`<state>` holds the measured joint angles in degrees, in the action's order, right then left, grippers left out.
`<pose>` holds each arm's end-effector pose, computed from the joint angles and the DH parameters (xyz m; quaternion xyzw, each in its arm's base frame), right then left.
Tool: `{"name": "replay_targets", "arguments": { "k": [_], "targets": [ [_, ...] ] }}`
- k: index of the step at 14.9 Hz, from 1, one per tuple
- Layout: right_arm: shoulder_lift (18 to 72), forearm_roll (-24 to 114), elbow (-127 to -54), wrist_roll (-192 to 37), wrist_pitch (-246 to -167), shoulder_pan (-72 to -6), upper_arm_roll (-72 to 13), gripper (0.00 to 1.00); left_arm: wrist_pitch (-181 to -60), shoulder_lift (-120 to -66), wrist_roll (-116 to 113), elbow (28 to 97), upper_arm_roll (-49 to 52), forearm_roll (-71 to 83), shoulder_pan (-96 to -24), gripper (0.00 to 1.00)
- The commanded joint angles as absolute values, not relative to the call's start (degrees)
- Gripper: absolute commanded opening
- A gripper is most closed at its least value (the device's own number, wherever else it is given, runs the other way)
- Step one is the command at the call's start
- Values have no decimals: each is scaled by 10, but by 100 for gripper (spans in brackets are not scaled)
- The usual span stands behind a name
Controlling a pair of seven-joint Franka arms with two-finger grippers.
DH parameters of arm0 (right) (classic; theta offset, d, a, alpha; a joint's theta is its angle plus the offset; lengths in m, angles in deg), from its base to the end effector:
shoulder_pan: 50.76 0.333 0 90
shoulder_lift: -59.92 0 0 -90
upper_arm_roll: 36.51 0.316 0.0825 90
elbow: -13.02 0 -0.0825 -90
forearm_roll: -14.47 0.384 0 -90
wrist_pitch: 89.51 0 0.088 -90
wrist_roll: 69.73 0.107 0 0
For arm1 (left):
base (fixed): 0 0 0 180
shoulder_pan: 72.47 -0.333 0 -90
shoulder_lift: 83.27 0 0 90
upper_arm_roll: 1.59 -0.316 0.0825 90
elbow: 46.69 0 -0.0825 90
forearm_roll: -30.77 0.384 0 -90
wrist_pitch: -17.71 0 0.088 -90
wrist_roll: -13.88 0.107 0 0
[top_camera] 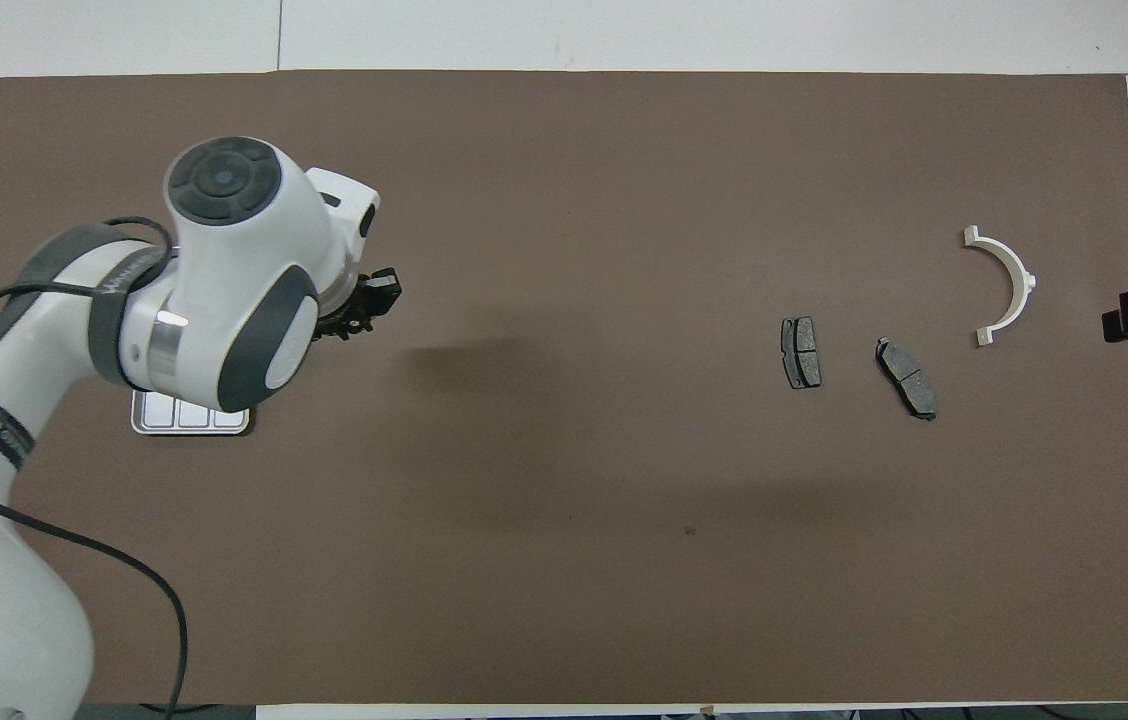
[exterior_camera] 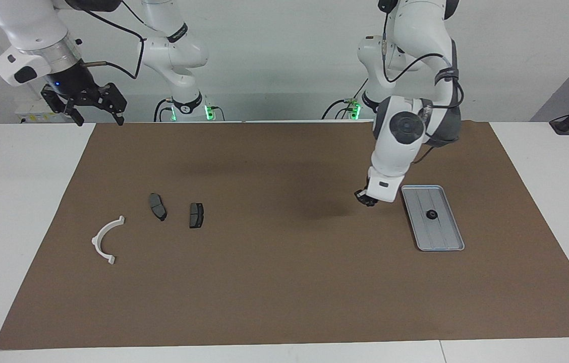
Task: Pick bearing gear from pile to tray
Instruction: 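Place the bearing in the tray and withdraw the left gripper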
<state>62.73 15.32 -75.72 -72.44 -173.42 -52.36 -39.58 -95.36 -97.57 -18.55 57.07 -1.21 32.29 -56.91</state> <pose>0.5266 -0.0421 0.6522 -0.9997 0.0164 0.0171 0.0098 0.5910 -0.1668 0.3968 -0.9895 -0.1377 0.0351 0.0280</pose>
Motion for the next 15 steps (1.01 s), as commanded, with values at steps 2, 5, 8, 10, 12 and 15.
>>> {"name": "replay_targets", "arguments": {
  "k": [2, 5, 8, 10, 12, 15],
  "targets": [
    [629, 148, -754, -724, -1715, -519, -400, 100, -1026, -962, -98, 612, -4, 327, -638, 0],
    [632, 146, -754, -724, -1714, -519, -400, 100, -1094, -960, -43, 639, -5, 327, -677, 0],
    [633, 146, -754, -724, -1712, -517, -402, 100, -1152, -960, 1, 675, -5, 327, -708, 0],
    [633, 145, -753, -724, -1712, -517, -402, 100, -1189, -968, 0, 694, -5, 327, -711, 0],
    [633, 145, -753, -725, -1712, -517, -402, 100, -1197, -976, -15, 692, -5, 327, -711, 0],
    [633, 145, -753, -725, -1712, -516, -402, 100, -1212, -988, -16, 695, -5, 327, -712, 0]
  ]
}}
